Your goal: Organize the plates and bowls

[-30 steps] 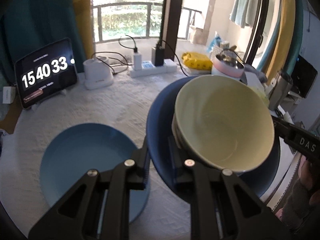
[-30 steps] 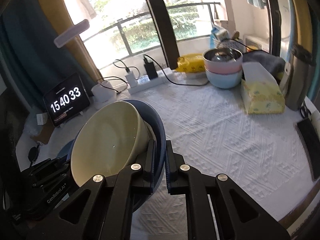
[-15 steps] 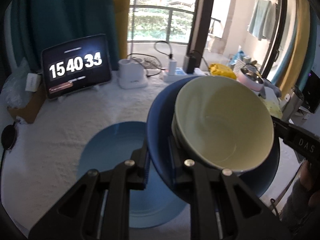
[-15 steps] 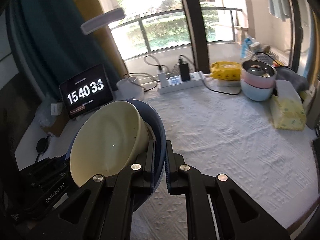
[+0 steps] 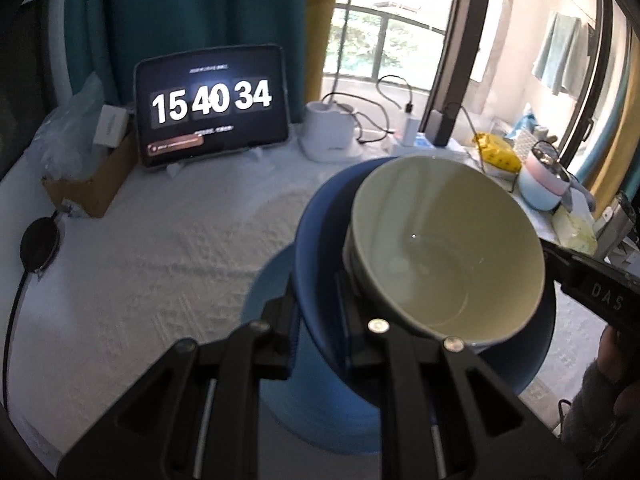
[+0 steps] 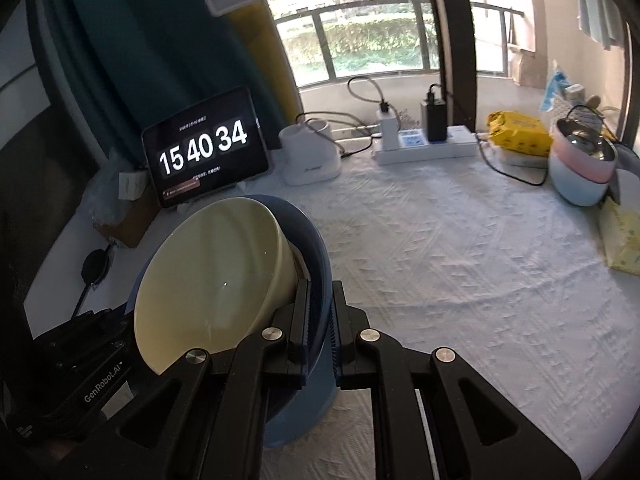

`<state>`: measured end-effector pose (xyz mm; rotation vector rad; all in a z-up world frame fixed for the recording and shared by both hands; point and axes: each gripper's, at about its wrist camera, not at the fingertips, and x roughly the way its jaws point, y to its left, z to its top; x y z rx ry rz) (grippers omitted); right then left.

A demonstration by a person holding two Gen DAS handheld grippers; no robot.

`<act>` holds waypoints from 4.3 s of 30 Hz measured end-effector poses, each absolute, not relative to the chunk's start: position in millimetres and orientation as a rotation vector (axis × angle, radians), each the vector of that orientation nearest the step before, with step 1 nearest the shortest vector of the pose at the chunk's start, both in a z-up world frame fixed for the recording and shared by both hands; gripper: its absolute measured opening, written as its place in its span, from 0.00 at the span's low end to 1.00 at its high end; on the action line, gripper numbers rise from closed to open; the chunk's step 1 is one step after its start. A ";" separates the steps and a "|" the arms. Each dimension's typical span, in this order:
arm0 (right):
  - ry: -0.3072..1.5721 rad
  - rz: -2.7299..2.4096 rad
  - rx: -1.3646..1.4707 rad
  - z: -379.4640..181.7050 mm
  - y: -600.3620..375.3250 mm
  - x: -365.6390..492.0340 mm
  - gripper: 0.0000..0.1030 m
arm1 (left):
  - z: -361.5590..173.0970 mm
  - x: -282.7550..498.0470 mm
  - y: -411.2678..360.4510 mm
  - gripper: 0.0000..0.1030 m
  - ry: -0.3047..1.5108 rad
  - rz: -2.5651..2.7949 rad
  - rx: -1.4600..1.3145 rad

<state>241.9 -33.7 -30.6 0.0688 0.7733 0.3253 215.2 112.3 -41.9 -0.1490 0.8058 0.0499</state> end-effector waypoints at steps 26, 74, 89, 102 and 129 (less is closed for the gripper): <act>0.861 0.271 0.062 -62.3 -21.5 260.0 0.11 | -53.0 223.4 113.5 0.18 0.779 0.073 -0.068; 0.572 0.139 -0.035 11.0 -66.3 114.0 0.39 | 9.9 90.2 77.7 0.89 0.550 0.004 -0.112; 0.453 0.078 -0.060 35.9 -88.7 53.5 0.41 | 45.2 37.6 56.7 0.90 0.365 -0.030 -0.049; 0.332 0.044 -0.067 60.0 -101.3 4.9 0.50 | 66.3 4.4 47.0 0.93 0.252 -0.051 -0.038; 0.276 0.042 -0.057 73.8 -105.5 -9.5 0.55 | 80.4 -3.0 44.9 0.93 0.215 -0.069 -0.072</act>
